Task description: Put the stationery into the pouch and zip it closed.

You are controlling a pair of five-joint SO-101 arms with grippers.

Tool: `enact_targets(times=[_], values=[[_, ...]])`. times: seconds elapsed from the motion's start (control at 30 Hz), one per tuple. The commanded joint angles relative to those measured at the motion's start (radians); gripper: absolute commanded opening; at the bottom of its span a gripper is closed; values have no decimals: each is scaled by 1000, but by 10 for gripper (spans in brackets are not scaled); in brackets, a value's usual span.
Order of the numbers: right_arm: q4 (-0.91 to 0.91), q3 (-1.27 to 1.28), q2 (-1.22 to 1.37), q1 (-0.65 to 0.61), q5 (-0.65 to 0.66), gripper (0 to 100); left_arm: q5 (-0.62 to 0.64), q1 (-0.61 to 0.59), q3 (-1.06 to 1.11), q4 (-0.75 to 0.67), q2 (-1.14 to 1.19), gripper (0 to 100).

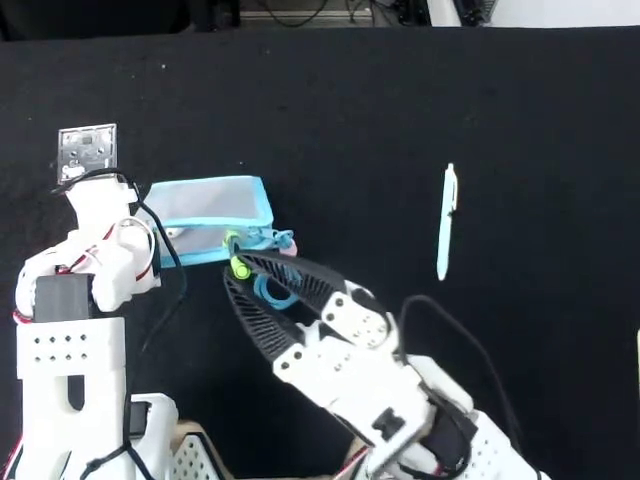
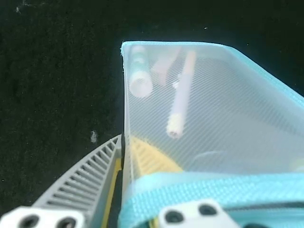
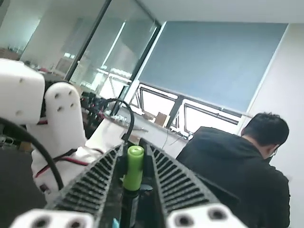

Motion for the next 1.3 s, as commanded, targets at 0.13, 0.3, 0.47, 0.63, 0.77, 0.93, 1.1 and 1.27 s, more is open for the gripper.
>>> enact_targets(times=[0.13,0.3,0.47,0.63,0.77,0.93,1.1,1.27], values=[[-28,94,-96,-6,8,11,8,-12,5,-5,5,30],[-28,139,-94,-6,8,11,8,-12,5,-5,5,30],[-28,208,-94,-8,8,11,8,-12,5,-5,5,30],[-28,257,-101,-6,2,11,8,-12,7,-5,5,30],[-28,257,-102,-6,2,11,8,-12,8,-5,5,30],[-28,257,-102,-9,0,11,8,-10,10,-5,5,30],[6,257,-102,-9,0,11,8,-12,10,-6,5,30],[103,257,-102,-9,0,11,8,-12,10,-6,5,30]])
